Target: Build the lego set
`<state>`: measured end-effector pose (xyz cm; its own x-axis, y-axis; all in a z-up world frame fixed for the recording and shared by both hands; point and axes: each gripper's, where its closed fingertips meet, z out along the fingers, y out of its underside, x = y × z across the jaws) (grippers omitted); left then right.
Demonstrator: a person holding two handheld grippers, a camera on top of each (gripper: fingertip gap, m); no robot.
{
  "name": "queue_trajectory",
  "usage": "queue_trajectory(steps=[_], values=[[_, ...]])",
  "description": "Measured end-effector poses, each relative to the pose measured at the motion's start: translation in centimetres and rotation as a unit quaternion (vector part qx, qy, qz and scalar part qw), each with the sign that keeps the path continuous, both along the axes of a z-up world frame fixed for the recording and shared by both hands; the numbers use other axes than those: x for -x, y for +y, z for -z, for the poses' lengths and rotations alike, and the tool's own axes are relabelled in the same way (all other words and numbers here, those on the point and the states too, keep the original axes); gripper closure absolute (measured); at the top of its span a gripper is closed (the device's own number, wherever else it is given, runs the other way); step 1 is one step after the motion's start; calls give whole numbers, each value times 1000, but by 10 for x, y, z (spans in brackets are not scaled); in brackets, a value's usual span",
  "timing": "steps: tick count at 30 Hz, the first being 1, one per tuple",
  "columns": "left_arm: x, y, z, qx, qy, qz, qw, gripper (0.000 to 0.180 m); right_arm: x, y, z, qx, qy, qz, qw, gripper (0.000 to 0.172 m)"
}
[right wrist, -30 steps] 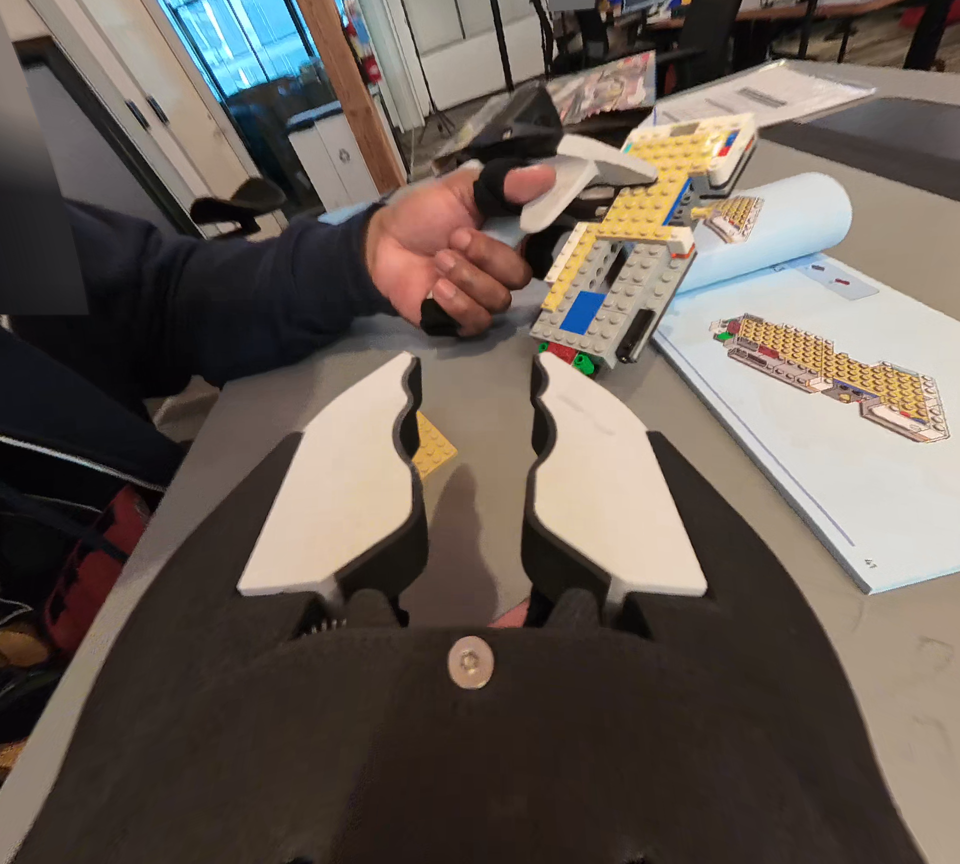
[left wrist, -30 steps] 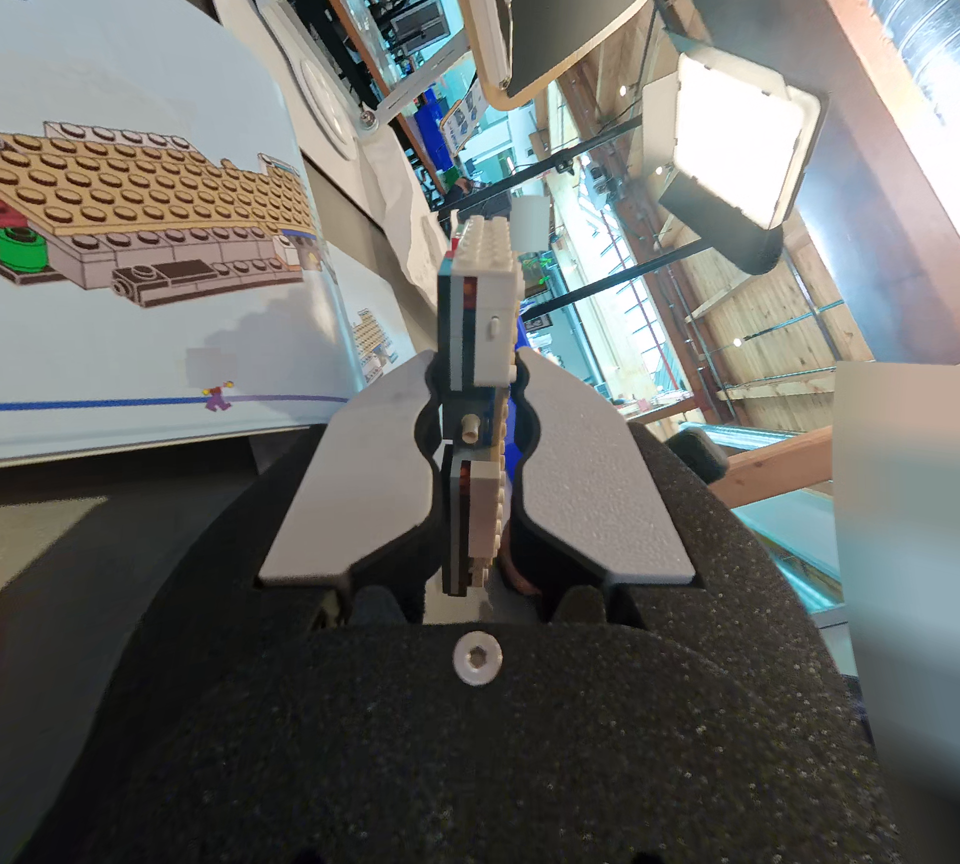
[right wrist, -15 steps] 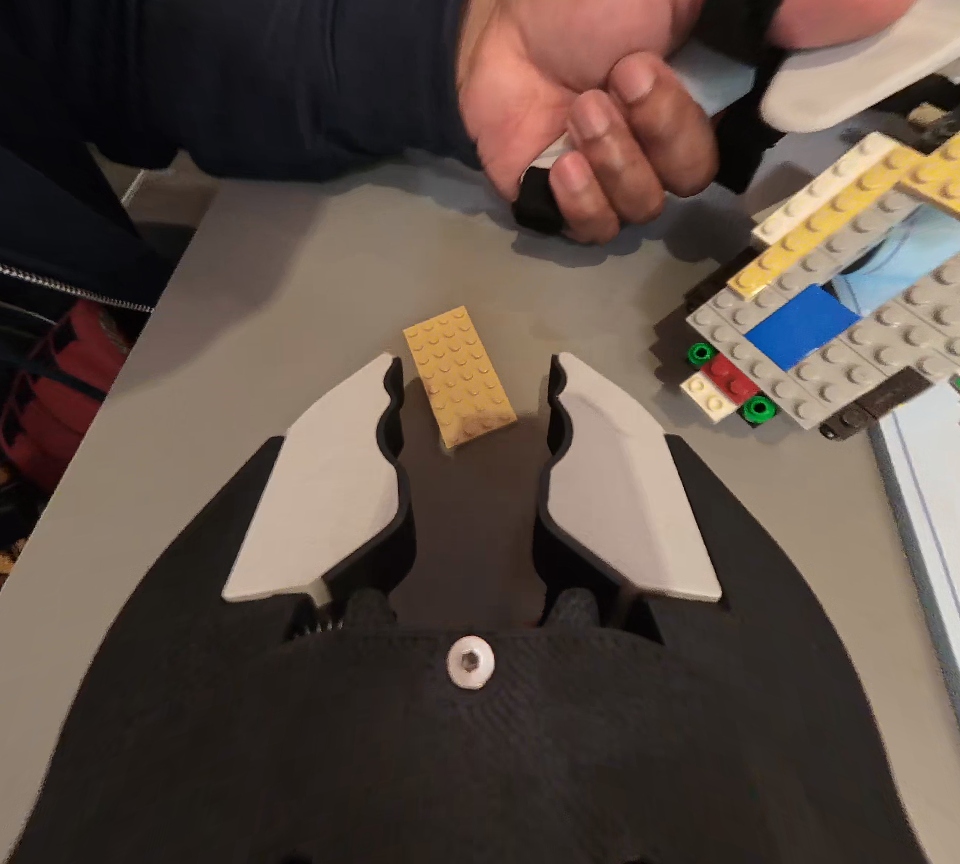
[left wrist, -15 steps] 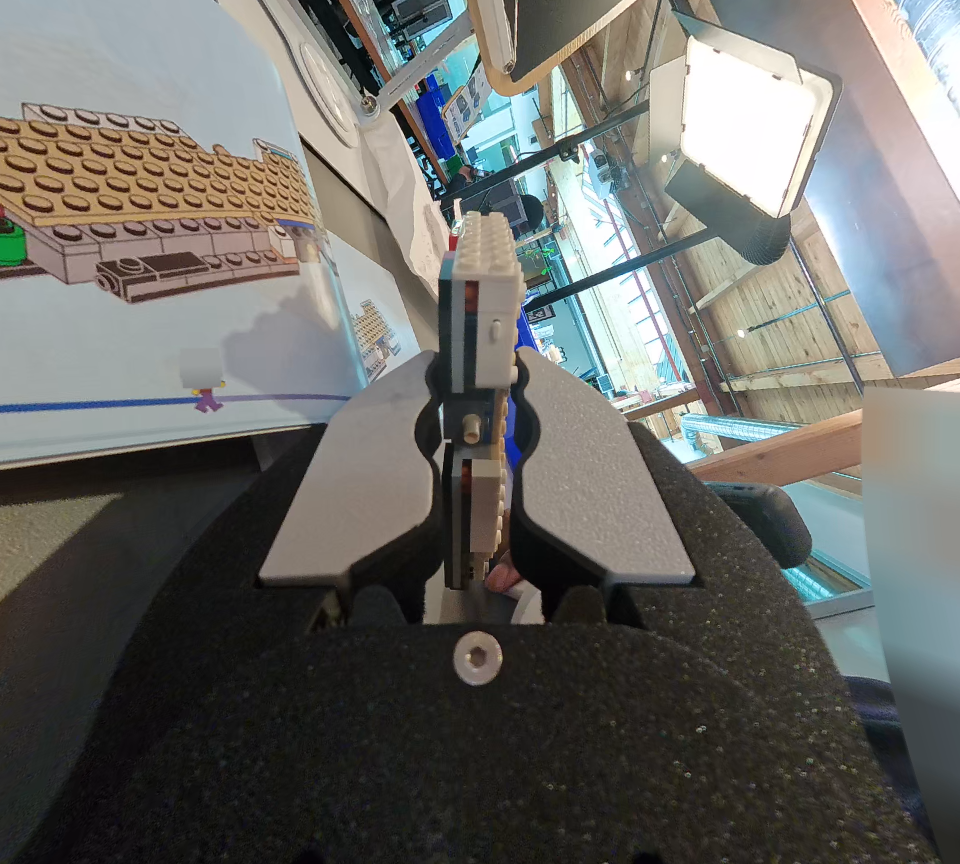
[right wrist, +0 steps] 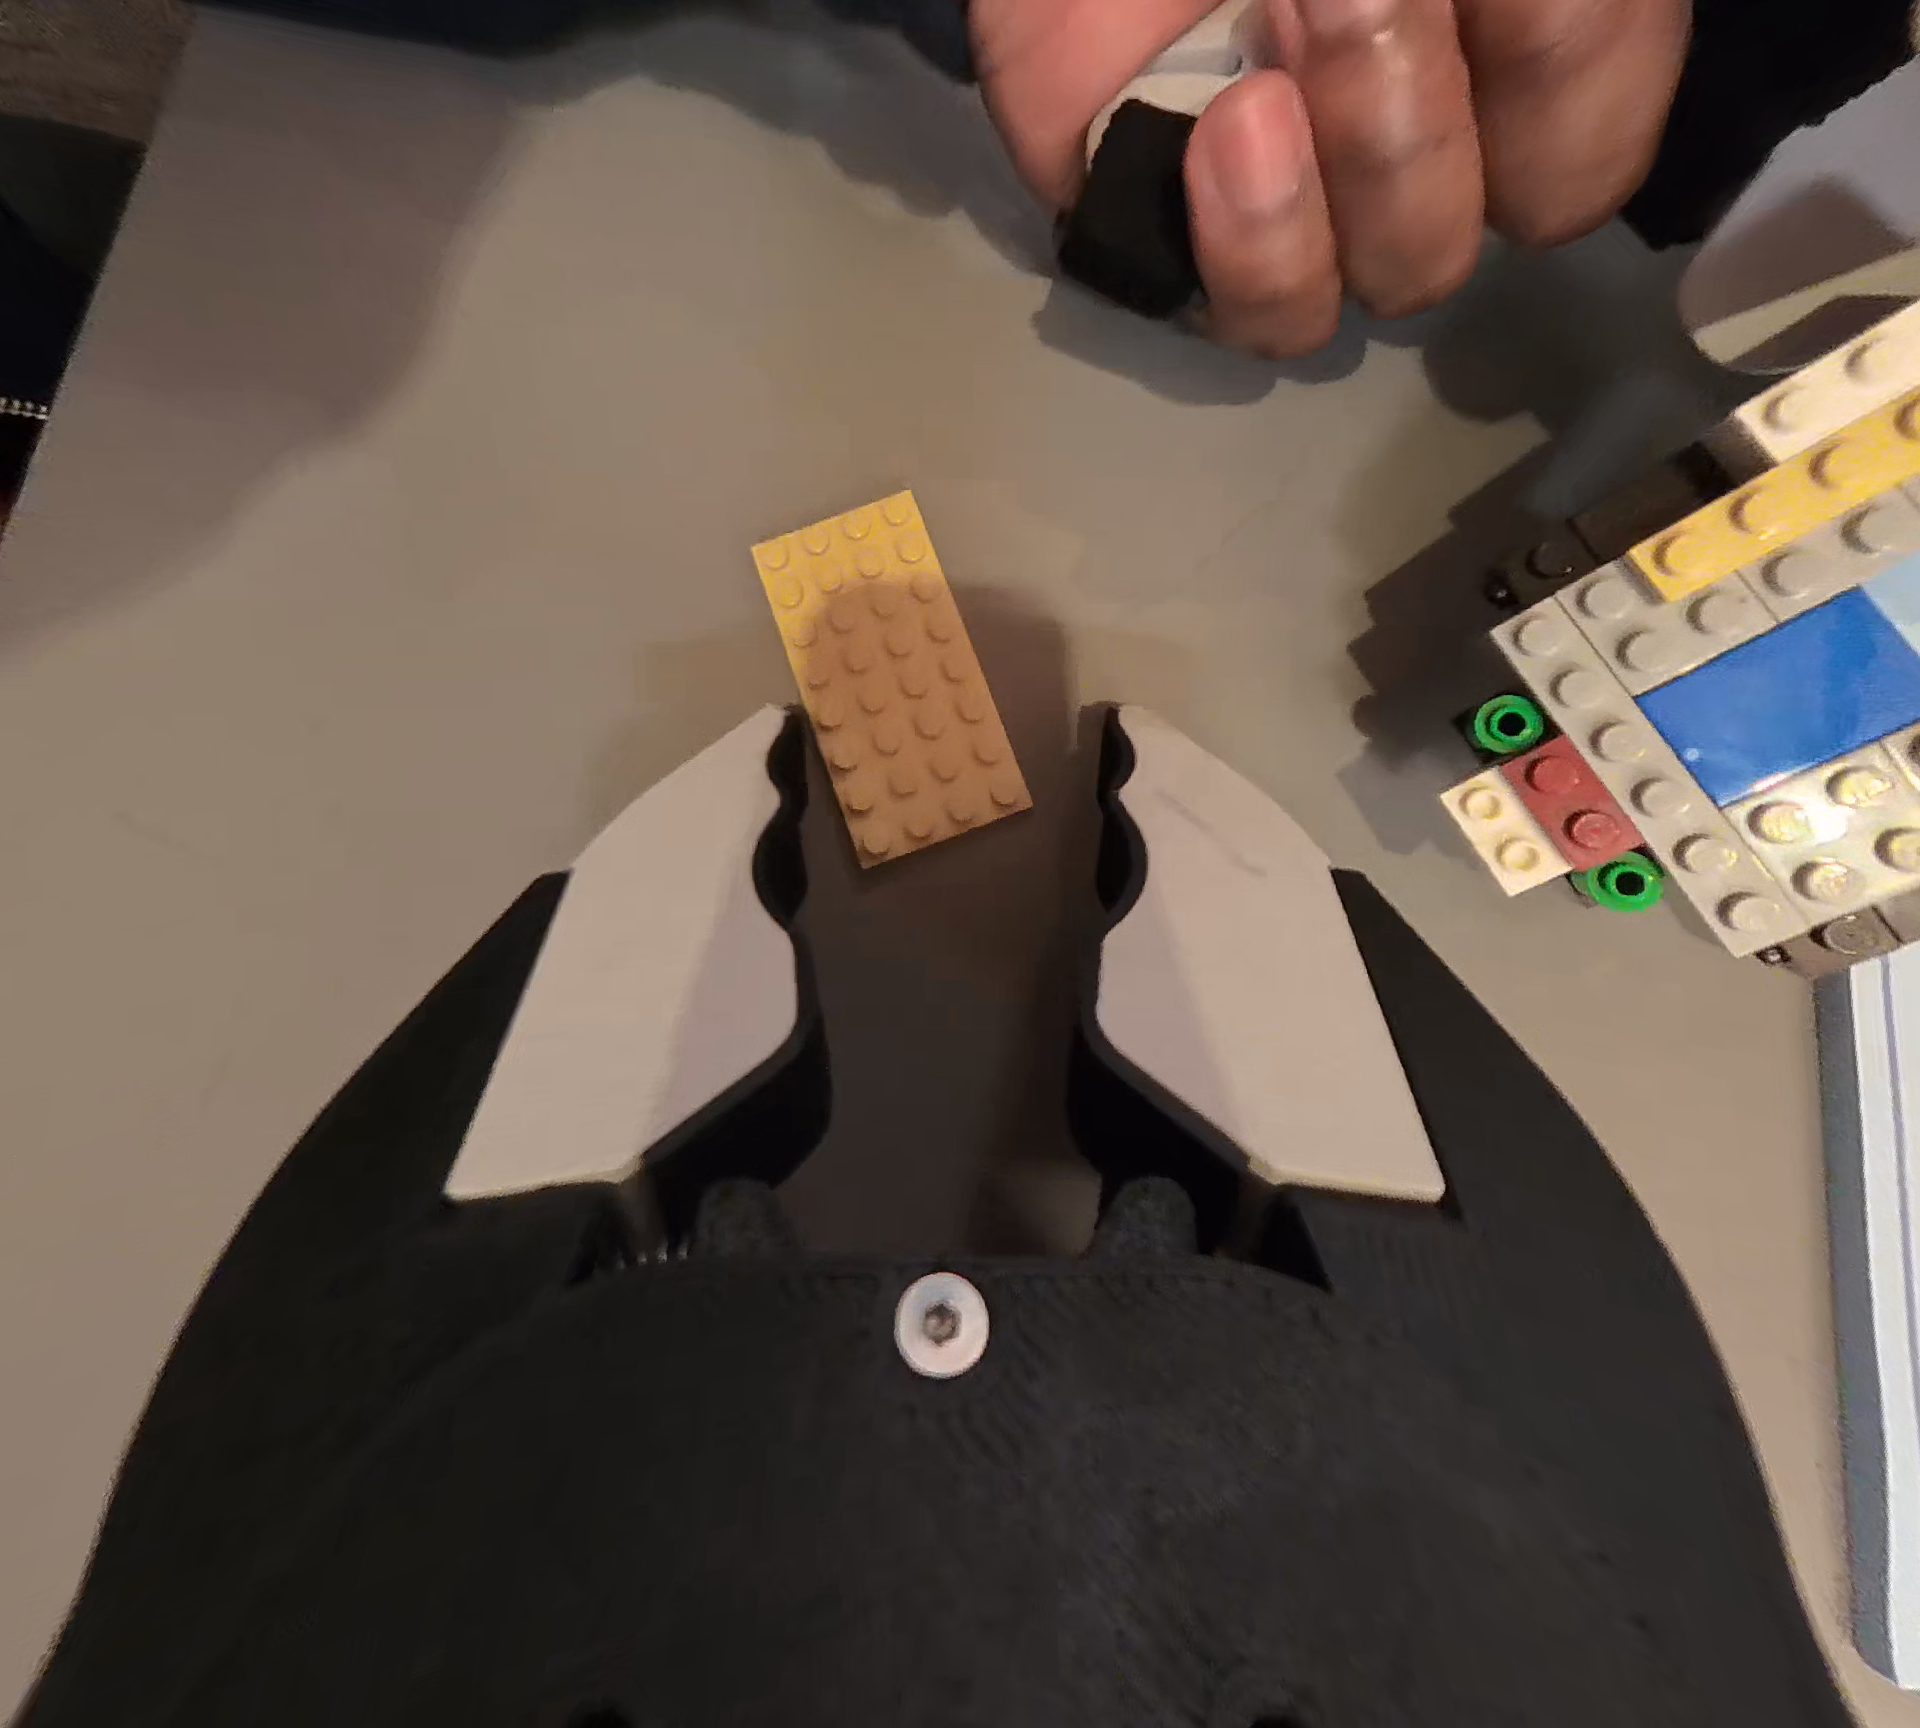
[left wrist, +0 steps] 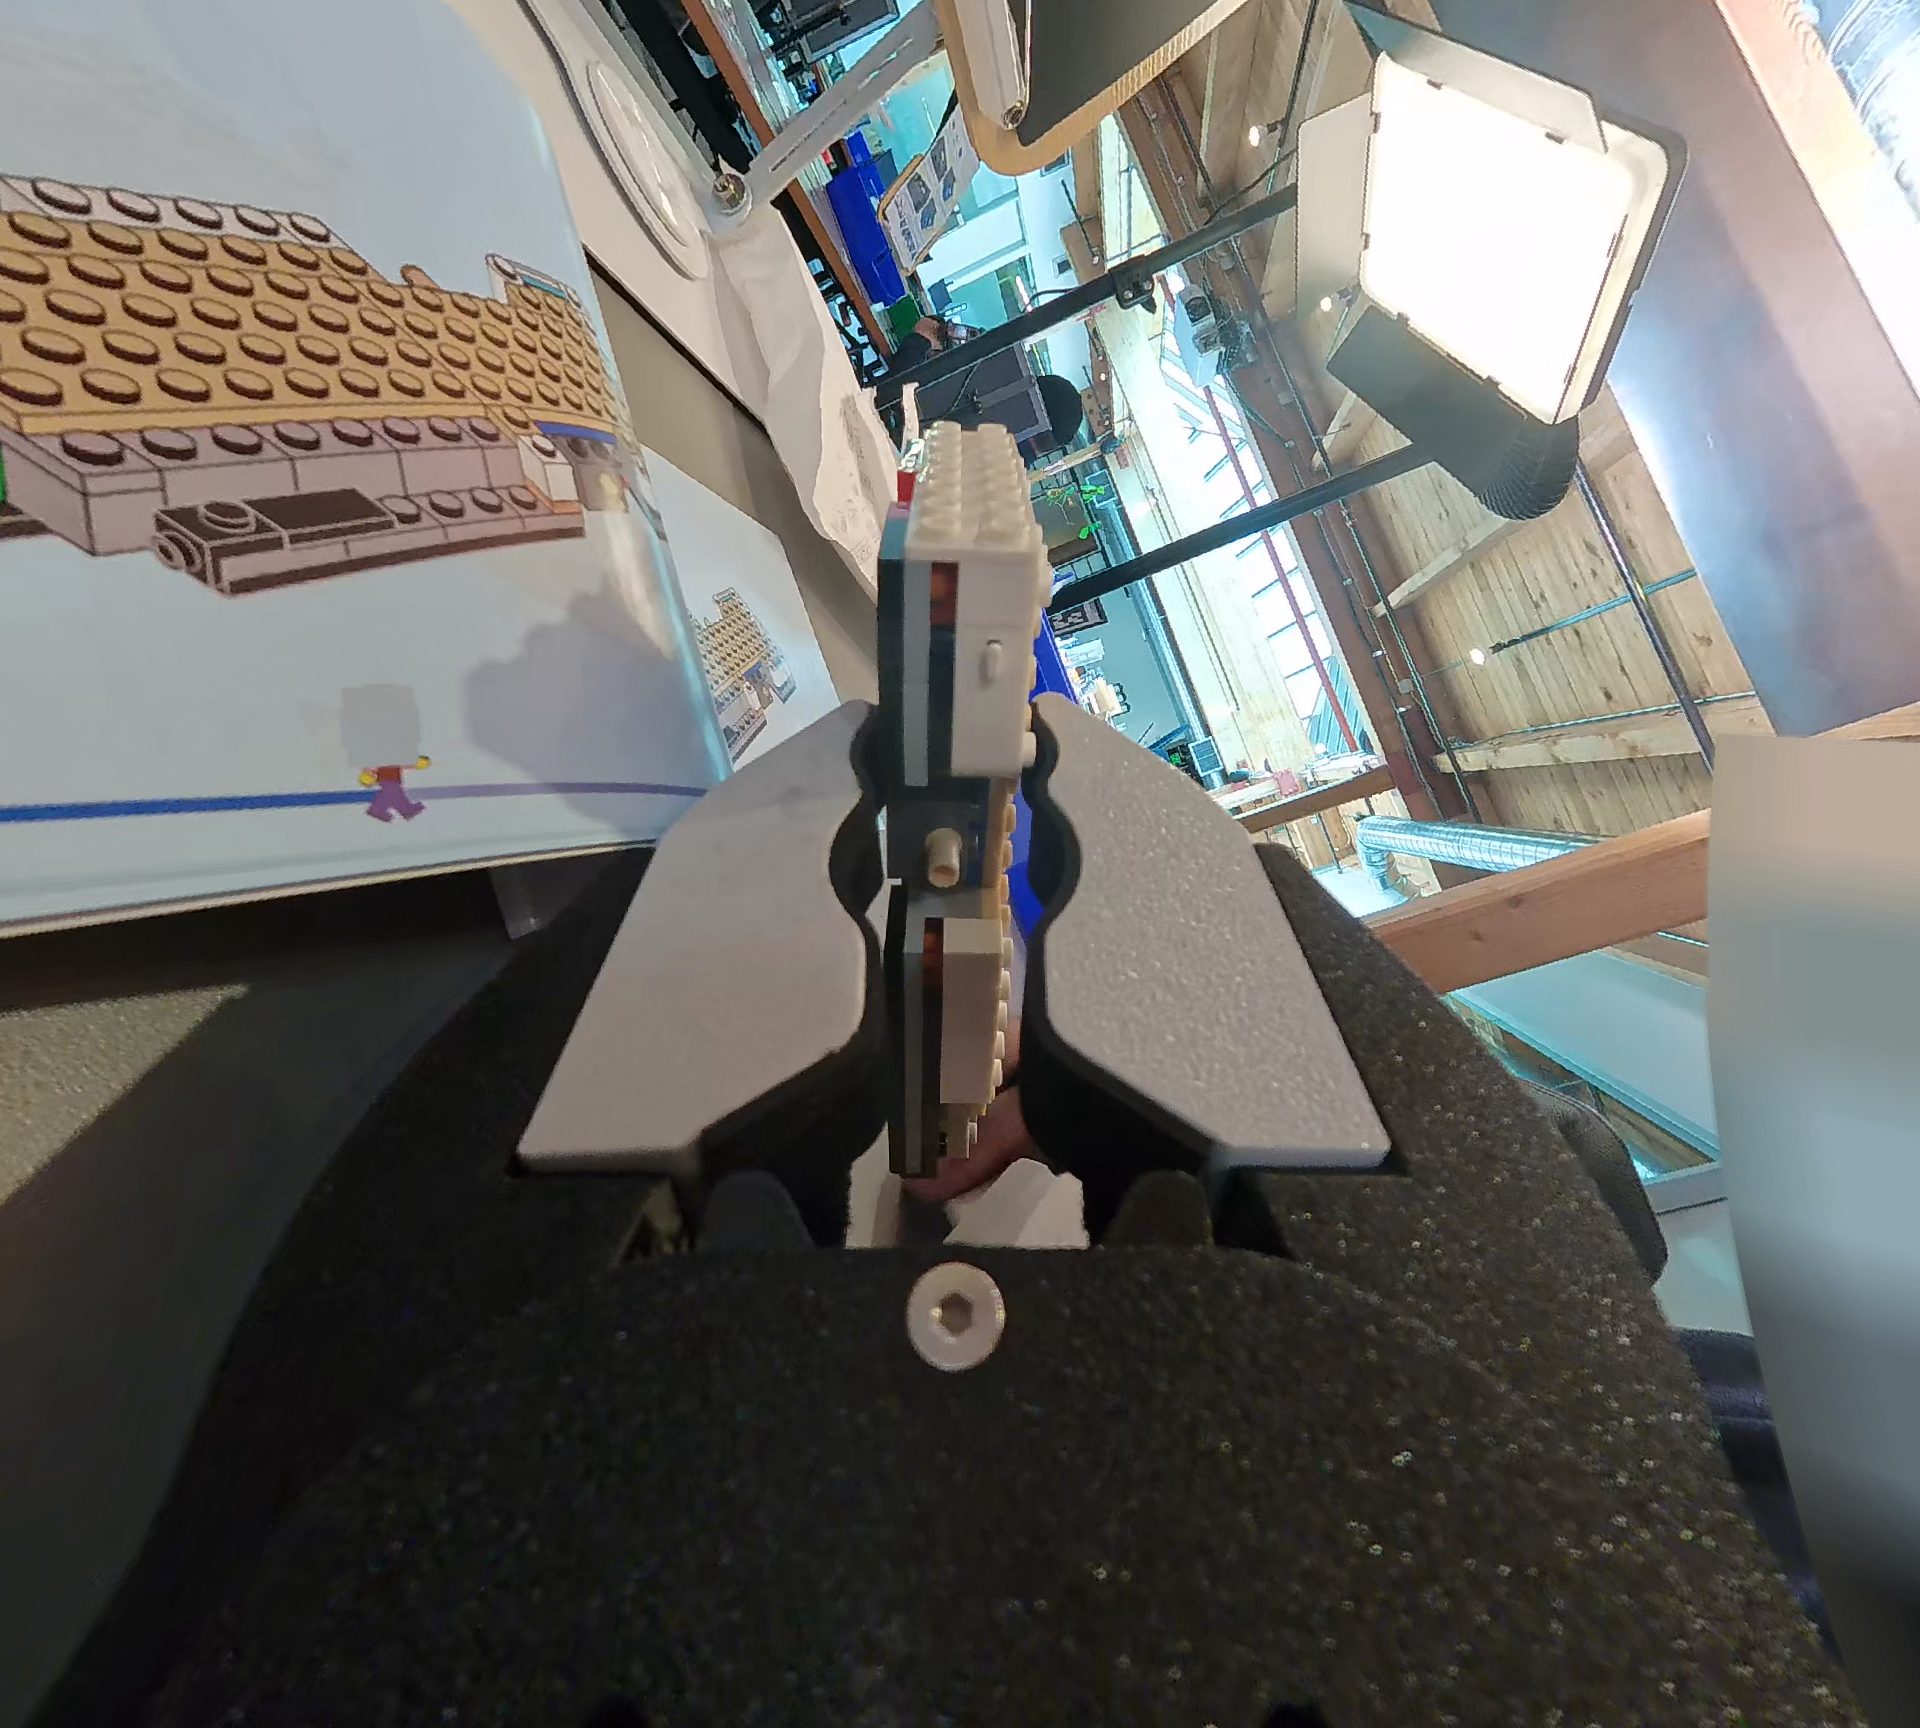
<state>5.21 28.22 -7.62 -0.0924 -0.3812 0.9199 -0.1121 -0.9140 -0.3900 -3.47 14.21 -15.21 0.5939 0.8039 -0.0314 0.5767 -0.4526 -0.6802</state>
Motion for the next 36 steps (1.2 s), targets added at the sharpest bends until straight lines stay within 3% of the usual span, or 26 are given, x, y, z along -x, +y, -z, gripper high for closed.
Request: queue_trajectory(steps=[4, 32, 36], values=[[0, 0, 0, 2, -1, 0, 1000, 157, -4, -1, -1, 6, -5, 8, 1000, 136], [-1, -4, -3, 4, -6, 6, 1000, 157, -41, -24, -27, 31, 16, -21, 999, 137], [-1, -4, -3, 4, -6, 7, 1000, 157, -40, -23, -29, 26, 25, -23, 999, 129]])
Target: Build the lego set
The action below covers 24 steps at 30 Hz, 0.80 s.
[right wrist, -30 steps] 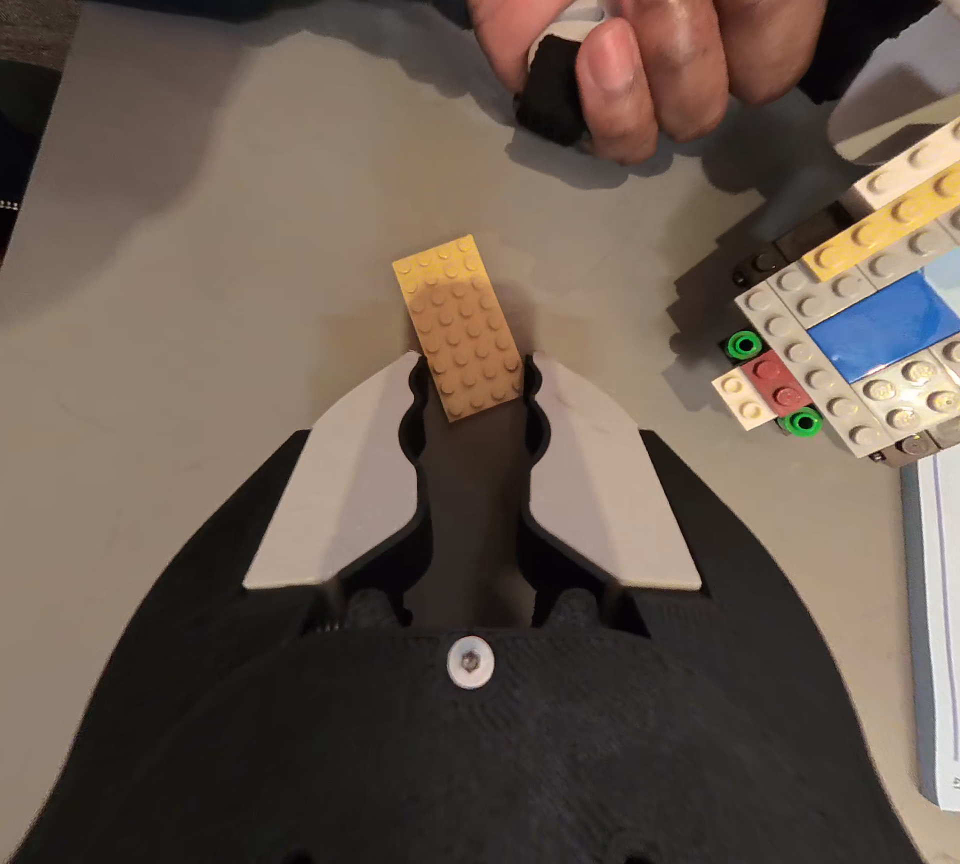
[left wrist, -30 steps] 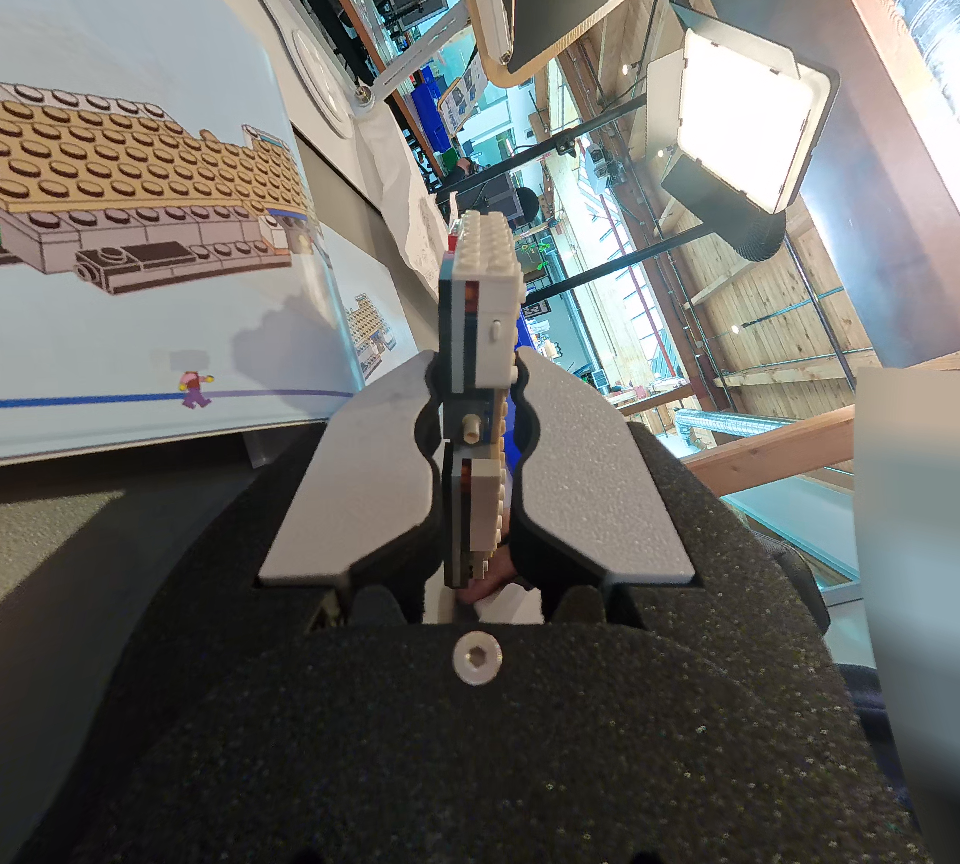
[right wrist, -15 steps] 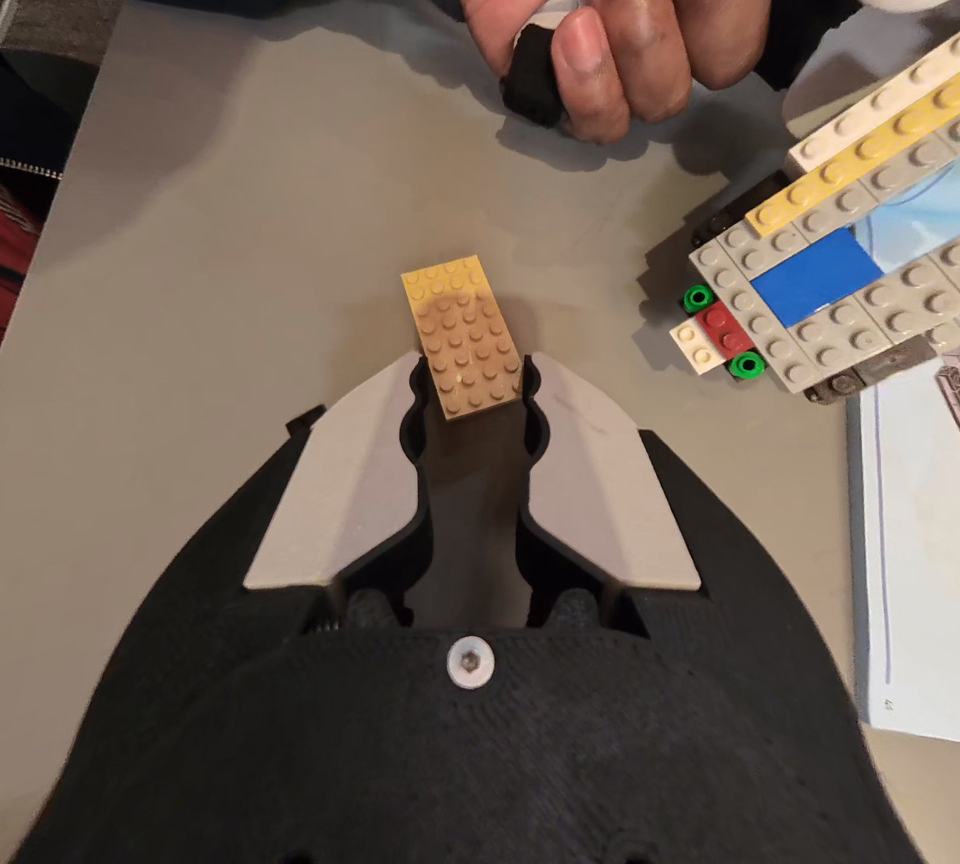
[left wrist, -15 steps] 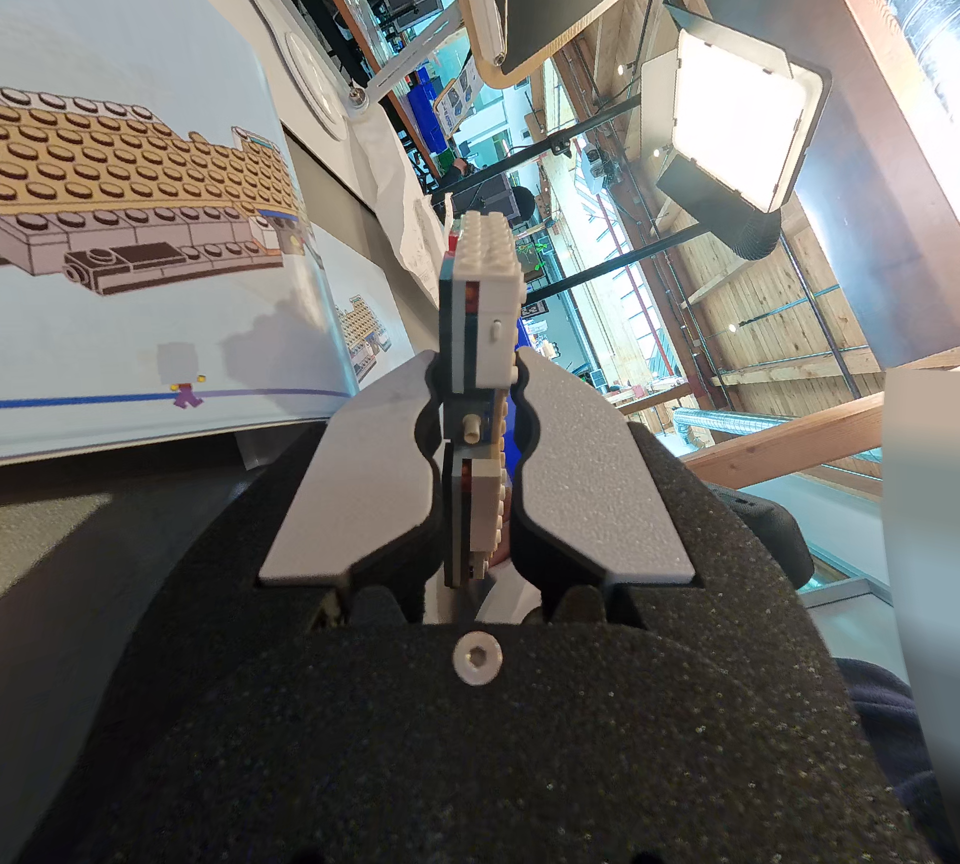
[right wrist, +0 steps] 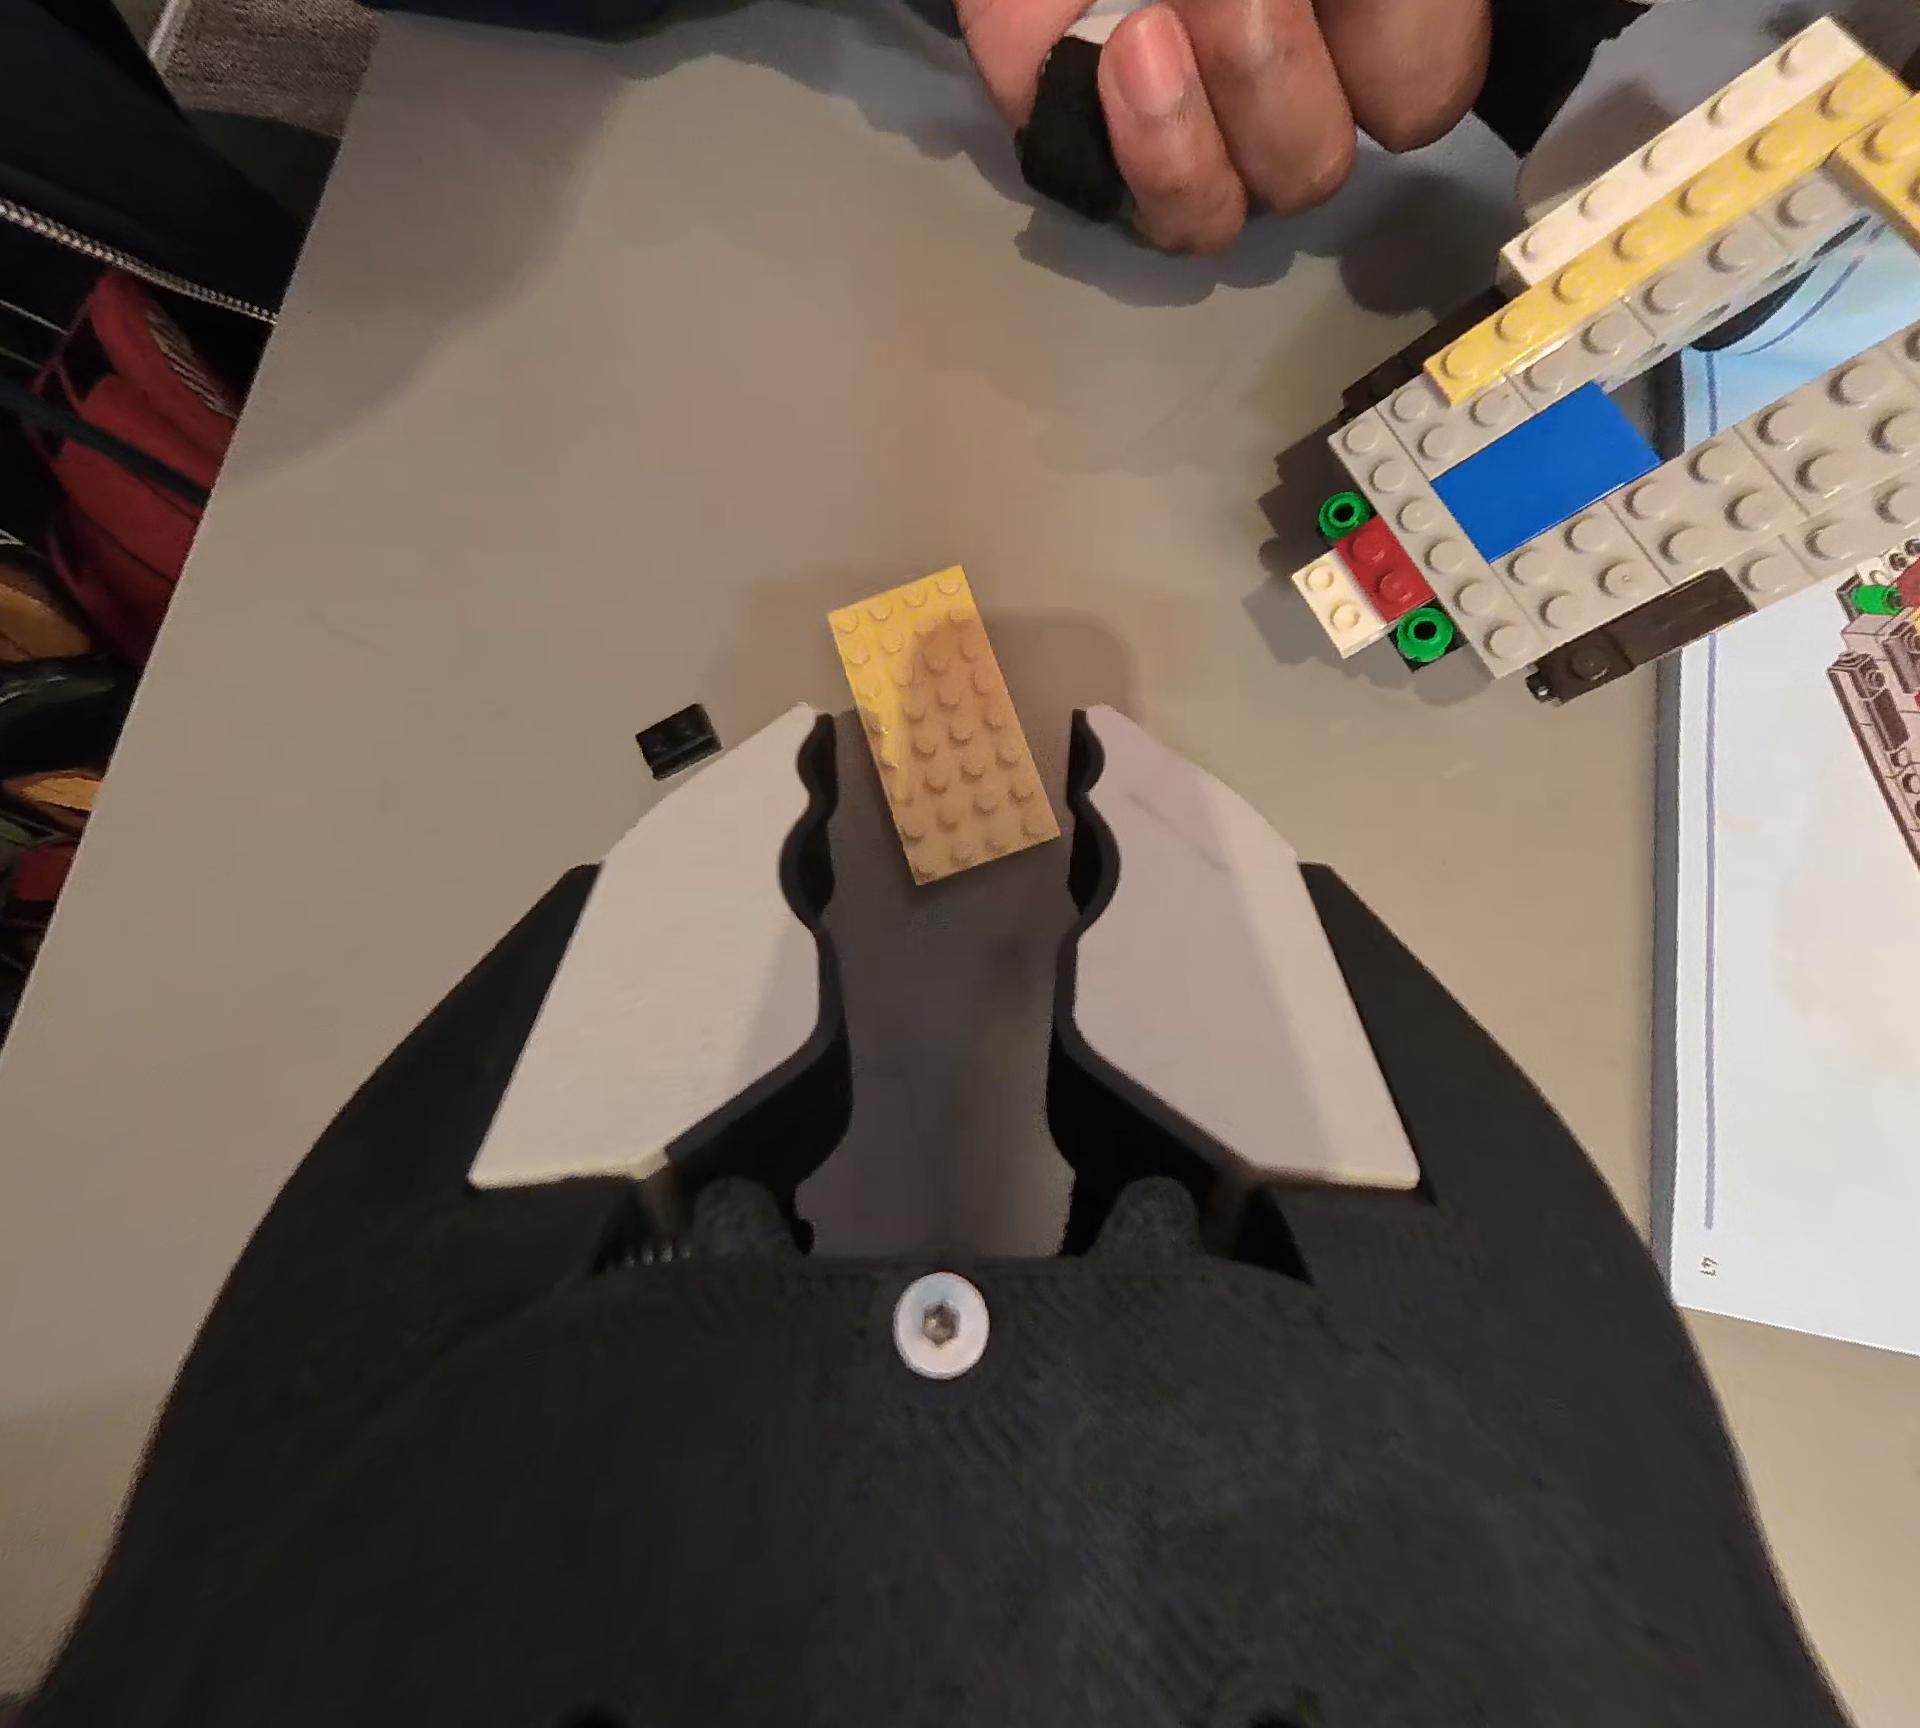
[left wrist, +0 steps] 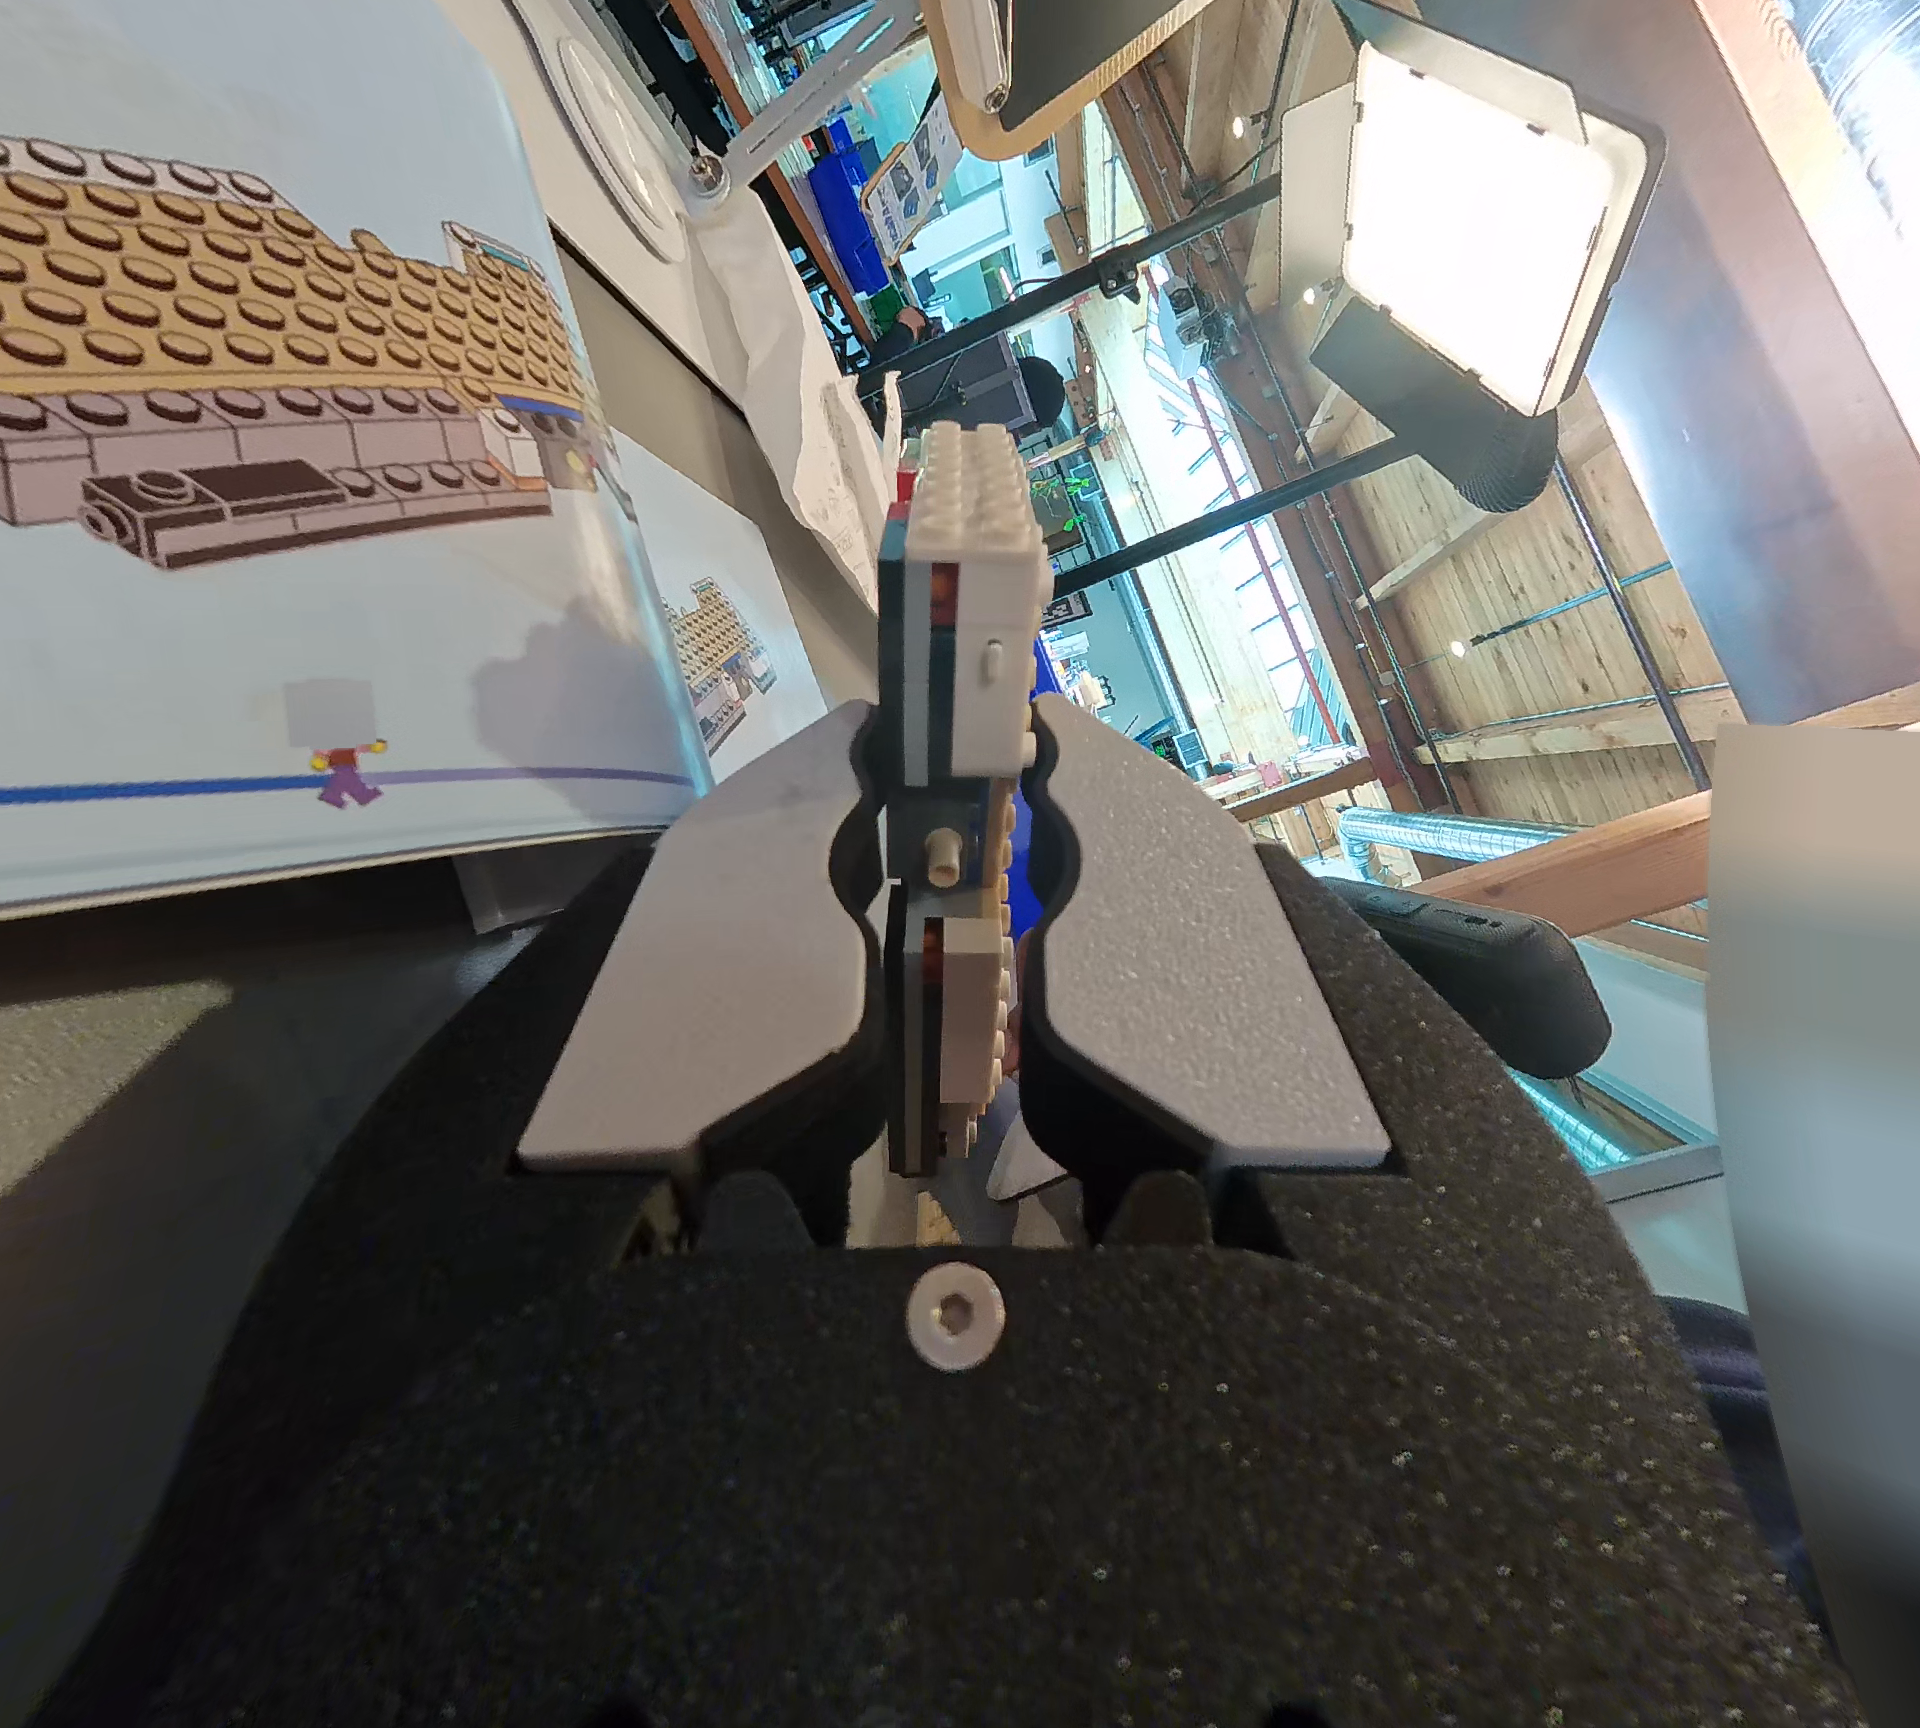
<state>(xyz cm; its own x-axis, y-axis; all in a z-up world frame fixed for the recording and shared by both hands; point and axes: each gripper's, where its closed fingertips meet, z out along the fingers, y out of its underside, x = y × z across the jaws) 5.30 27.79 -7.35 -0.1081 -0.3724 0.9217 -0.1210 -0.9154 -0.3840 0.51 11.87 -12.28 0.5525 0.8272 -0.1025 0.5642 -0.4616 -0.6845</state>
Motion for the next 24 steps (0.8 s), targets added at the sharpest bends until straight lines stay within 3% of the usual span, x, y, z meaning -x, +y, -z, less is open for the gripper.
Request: queue_trajectory(steps=[9, 12, 13, 24], values=[[-1, -3, 0, -1, 1, 4, 1000, 157, 6, 1, 26, 11, -61, -15, 998, 117], [-1, -4, 0, 0, 0, 6, 1000, 157, 6, 0, 29, 8, -81, -19, 997, 127], [-2, -5, 0, 0, 0, 7, 1000, 157, 6, -1, 29, 9, -84, -22, 996, 137], [-3, -9, 1, 4, 0, 13, 1000, 157, -4, -5, 16, 6, -75, -25, 997, 138]])
